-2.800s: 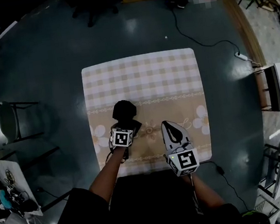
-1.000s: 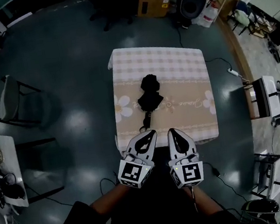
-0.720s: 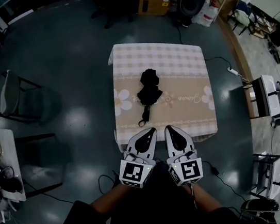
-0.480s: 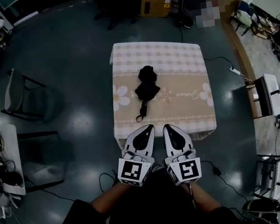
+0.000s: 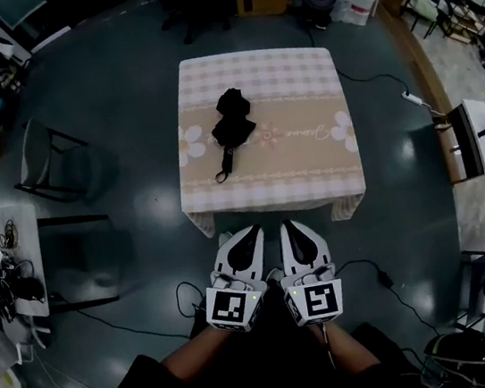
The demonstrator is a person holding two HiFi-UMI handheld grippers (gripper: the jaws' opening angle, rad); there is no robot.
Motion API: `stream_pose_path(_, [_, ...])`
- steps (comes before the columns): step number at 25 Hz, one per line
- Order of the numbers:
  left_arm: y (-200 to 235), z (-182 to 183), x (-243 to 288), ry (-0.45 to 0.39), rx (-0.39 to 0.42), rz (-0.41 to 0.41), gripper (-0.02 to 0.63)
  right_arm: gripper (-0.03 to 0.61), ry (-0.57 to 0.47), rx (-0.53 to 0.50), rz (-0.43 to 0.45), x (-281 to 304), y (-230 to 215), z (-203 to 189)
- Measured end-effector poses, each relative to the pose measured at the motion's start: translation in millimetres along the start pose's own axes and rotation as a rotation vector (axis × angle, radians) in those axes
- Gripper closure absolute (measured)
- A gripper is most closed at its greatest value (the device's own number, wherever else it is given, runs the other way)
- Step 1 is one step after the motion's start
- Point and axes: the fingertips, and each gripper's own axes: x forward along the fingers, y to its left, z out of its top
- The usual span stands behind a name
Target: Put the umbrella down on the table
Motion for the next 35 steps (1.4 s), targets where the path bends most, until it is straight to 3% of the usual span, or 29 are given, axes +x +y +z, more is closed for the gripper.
stream_pose_path(4, [-11,-2,-13,0.006,0.026,0.026,0.597,0.561,-0.002,-0.021,0.025,-20,1,4])
stream_pose_path(11, [6,24,-26,-0.059,0.041,0.074,0.597,0.561,-0.038,-0.074,0.018,-23,16,21])
stream_pose_path(23, [10,41,-49,-0.133,0.082,0.035,0.597,0.561,-0.036,-0.123,0.042,-17,51,24])
stream_pose_path(32, [-11,42,-55,-0.164,0.075,0.056,0.597,0.561,-0.060,-0.160,0.066,-33,46,32])
stream_pose_path(35, [-17,37,-59,-0.148,0.111,0.062,0.597,0.561,-0.065,-0.158,0.078,-44,43,25])
